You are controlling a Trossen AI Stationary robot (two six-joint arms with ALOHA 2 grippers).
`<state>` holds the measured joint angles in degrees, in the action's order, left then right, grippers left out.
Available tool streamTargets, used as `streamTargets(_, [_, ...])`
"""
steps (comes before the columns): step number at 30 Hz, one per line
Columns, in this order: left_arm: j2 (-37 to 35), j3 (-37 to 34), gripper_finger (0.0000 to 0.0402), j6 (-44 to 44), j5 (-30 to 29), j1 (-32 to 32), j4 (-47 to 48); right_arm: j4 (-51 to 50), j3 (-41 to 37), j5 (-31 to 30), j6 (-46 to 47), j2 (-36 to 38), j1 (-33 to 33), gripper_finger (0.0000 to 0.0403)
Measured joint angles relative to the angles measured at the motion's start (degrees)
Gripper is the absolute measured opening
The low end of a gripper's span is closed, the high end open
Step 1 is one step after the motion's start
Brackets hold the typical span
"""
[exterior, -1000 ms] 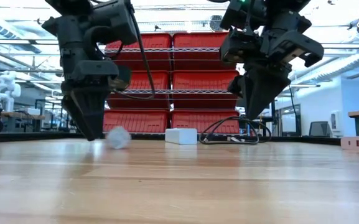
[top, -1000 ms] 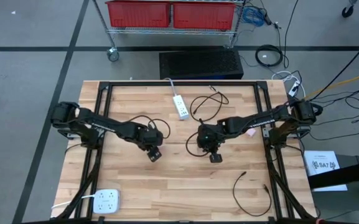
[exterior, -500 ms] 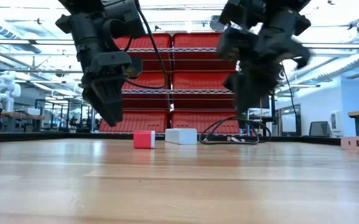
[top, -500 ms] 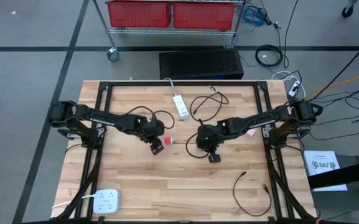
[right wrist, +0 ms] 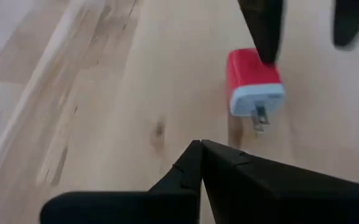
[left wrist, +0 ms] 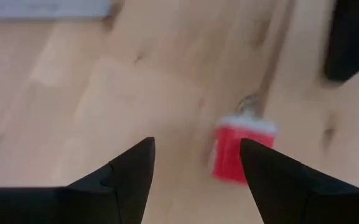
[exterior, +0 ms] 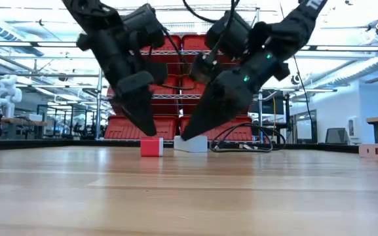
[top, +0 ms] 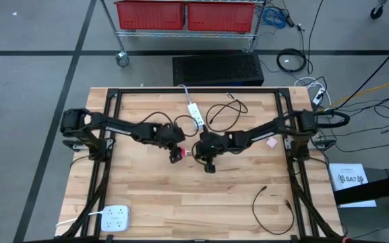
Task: Insert USB
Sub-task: Insert the pink charger adapter into the top white outlet extension
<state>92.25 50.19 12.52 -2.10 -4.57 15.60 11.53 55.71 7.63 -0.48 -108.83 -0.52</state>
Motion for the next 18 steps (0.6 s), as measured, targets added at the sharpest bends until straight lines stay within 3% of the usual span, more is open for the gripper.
streamTargets(5, [3.3,0.0,0.0242,-1.0,8.5,-0.2,-2.3,1.1,3.8,-0.1,0.9,-4.9,-0.3,0.0000])
streamTargets(11, [4.1,-0.1,0.0242,-1.1,9.0,1.5,-2.8,-0.1,7.2,-0.1,1.7,-8.3,-0.2,0.0000])
streamTargets(18, [3.4,0.5,0.0229,-1.1,7.7,3.3,-2.3,-4.4,7.4,-1.7,1.5,-6.9,-0.3,0.0000])
